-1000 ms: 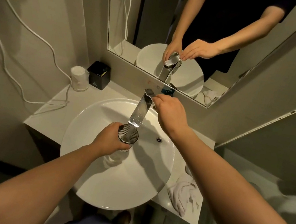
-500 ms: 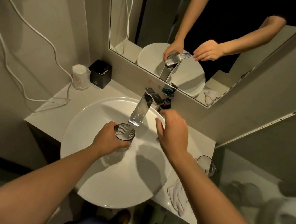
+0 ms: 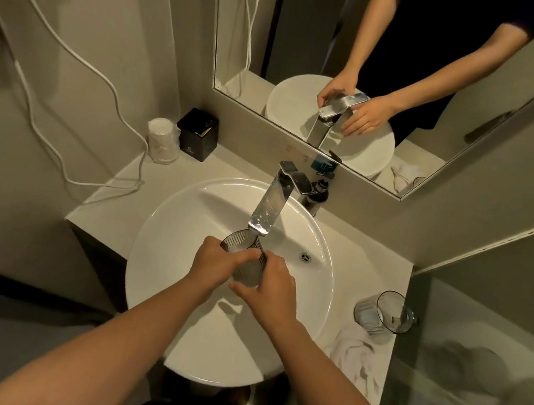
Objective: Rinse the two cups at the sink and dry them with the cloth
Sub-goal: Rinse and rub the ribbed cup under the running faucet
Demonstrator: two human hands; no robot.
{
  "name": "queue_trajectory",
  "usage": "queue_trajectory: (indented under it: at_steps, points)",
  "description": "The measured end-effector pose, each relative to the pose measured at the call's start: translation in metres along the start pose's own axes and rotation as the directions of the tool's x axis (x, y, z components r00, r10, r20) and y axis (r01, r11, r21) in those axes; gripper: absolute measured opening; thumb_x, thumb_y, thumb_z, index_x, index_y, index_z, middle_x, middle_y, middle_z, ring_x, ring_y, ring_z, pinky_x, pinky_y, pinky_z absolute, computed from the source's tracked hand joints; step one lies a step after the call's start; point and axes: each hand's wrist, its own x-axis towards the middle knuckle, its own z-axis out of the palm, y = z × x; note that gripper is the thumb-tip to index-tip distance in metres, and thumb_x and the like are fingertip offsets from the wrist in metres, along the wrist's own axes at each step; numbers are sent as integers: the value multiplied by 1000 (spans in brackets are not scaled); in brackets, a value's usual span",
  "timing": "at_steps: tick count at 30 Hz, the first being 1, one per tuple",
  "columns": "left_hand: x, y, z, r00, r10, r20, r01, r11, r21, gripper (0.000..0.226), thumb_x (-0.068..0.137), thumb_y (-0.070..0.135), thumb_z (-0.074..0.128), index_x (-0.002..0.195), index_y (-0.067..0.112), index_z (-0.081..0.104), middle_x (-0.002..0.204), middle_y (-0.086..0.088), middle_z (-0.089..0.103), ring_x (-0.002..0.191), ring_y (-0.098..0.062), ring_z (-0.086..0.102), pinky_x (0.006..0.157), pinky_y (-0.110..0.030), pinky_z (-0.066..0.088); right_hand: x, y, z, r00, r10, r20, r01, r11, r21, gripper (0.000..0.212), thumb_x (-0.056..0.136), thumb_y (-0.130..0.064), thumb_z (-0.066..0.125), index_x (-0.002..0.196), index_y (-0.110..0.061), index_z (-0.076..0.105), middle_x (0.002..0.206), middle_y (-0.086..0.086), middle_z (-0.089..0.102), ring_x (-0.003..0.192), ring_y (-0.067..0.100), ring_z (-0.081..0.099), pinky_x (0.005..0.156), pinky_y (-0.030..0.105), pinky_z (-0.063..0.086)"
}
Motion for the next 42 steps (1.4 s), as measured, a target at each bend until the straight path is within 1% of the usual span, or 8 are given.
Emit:
queue_trajectory:
  at_steps: [4,7,9,12,17,22,30,42]
  points:
    - [-1,0,-4,995,9,96,-9,1000,4,30,80,36,86,64,17,70,57,8,63,52,-5,60,50,-17,44,7,3,1,1000,-18,-5,18,1000,-16,74,68,-54,83,127,-19,53,118,1,61,106,23,61,91,39,50]
    - [8,3,-20,979,-5,206,-12,997,82,38,82,33,86,52,24,64,49,16,53,50,-3,50,55,-21,38,15,8,-11,997,-9,80,6,999,37,83,66,-52,85,135,-19,53,124,1,61,108,24,62,91,39,52]
    - [13,5,-29,965,-10,264,-13,996,85,25,73,35,91,70,24,69,60,15,64,62,-5,60,66,-22,47,21,11,-21,987,-43,152,37,998,44,82,66,-49,87,136,-21,53,125,0,61,110,22,61,92,38,53]
    - [15,12,-33,956,30,292,-54,996,74,59,56,40,94,102,13,69,93,-2,77,93,-21,73,90,-36,55,28,12,-32,965,-73,250,67,997,33,77,67,-45,89,133,-20,57,125,1,62,109,20,61,92,37,53]
    - [17,11,-20,979,57,196,-68,997,47,35,71,29,93,82,13,63,63,14,62,55,2,59,58,-18,43,28,12,-33,976,-93,196,110,991,-80,79,69,-54,82,136,-24,52,129,0,58,114,22,59,97,38,50]
    - [16,10,-13,986,24,162,-30,999,32,37,75,38,89,72,16,59,55,13,55,50,-4,50,57,-24,39,20,10,-20,985,-144,90,163,955,-249,79,69,-59,81,132,-22,50,124,0,53,116,22,50,97,38,42]
    - [17,11,-29,950,34,310,-42,999,22,60,58,41,88,99,1,70,83,0,72,84,-17,65,82,-35,49,30,12,-27,966,-128,223,138,990,-32,79,70,-48,84,138,-23,54,124,3,57,115,21,56,96,35,48]
    - [23,4,-17,979,19,202,-12,999,-36,37,74,41,88,70,16,62,56,13,60,53,-5,55,67,-29,44,26,2,-25,980,-179,84,192,965,-177,82,72,-53,81,142,-24,48,129,0,57,119,22,54,103,36,42]
